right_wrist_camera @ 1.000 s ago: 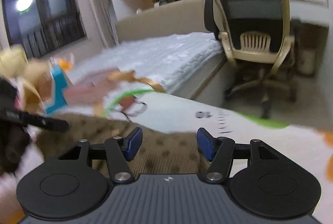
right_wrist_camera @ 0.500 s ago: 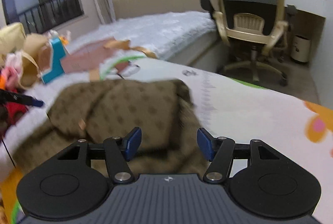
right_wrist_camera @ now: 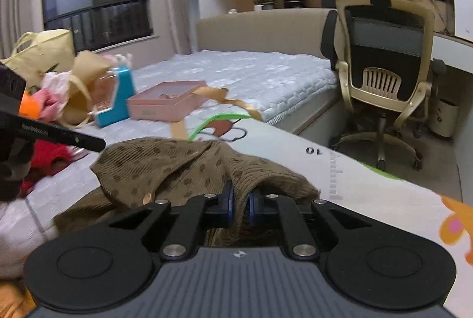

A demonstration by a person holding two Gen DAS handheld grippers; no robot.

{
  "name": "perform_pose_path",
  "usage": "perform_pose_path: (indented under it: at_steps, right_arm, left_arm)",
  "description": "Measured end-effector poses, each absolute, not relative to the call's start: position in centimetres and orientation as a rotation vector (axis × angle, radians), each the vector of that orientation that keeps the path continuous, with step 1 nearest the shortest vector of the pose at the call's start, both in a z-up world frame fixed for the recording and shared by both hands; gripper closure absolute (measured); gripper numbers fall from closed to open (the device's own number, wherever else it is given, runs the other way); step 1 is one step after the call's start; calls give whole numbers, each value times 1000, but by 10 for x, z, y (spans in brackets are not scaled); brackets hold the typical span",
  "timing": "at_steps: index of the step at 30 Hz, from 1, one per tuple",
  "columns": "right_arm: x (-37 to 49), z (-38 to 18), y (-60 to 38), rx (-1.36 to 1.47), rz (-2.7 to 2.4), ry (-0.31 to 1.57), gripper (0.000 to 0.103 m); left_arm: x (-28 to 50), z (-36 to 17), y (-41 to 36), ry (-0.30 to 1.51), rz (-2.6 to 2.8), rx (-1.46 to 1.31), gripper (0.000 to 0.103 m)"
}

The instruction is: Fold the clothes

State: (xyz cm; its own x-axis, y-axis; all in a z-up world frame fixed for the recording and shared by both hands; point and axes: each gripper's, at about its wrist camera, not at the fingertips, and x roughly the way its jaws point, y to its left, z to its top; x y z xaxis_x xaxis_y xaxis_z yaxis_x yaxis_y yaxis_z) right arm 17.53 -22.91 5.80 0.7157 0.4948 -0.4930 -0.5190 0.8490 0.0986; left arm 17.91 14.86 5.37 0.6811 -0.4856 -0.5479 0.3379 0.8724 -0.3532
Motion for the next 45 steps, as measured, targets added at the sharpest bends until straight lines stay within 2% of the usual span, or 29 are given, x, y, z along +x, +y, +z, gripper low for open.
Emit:
perform_pose_path:
  at_steps: [2,4,6,8,9,10,11,12,13,17,20,21,22,23,24,26,31,34,38,40,41,42,43,44,45]
  right_arm:
    - [161,45,-238,-41,560,584,94]
    - [149,27,-245,-45,547,642,94]
    - [142,6,-253,-45,514,698,93]
    - [138,-4,-262,1,502,716,92]
    - [136,-10,-267,24,495,725,91]
    - [135,-8,-268,37,499,706,86]
    - [134,-6,-269,49,502,688,80]
    - [133,-4,-268,54,509,667,63]
    - [133,-2,-268,59,517,647,51]
    - [143,-4,-254,48,527,620,46]
    - [163,-17,-250,97,516,665,47]
    - [170,-23,-247,112,517,685,54]
    - [174,-27,-243,105,512,700,75]
    - [176,-28,-238,80,508,707,84]
    - [177,-25,-234,55,506,701,94]
    - [174,-5,-231,40,517,655,95]
    - [141,53,-244,52,573,496,95]
    - [124,54,-253,77,593,514,94]
    - [119,2,-251,-10,519,706,88]
    - [118,-11,-257,-40,484,751,79]
    - [118,-5,-261,-35,478,732,76]
    - [118,0,-265,-30,473,711,71]
    - [121,10,-265,-24,474,673,64]
    - [125,22,-263,-20,482,623,59]
    - [130,32,-257,-19,493,585,50]
  left_arm:
    - [158,46,147,714,-501,-226,91]
    - [137,37,145,749,-536,-221,84]
    - [135,30,151,740,-531,-229,58]
    - [137,22,157,724,-520,-239,47]
    - [138,18,161,717,-515,-244,46]
    - [139,14,164,709,-510,-249,45]
    - [140,10,167,701,-504,-253,39]
    - [140,6,170,693,-499,-258,29]
    - [148,3,170,678,-507,-250,25]
    - [186,-14,156,677,-542,-213,18]
    - [208,-32,152,733,-486,-269,18]
    - [215,-38,151,752,-465,-290,20]
    - [216,-37,150,761,-456,-299,22]
    - [215,-34,149,766,-450,-303,37]
    - [214,-31,148,771,-444,-308,64]
    - [204,-10,147,757,-455,-296,85]
    - [157,58,143,653,-518,-211,86]
    - [130,56,140,668,-526,-149,83]
    - [117,13,147,807,-469,-119,56]
    - [117,-3,159,872,-439,-151,47]
    - [120,0,162,856,-460,-182,38]
    - [124,7,165,822,-494,-217,22]
    - [129,14,168,788,-527,-251,13]
    - [133,22,170,753,-561,-286,6]
    - [137,29,173,718,-593,-320,6]
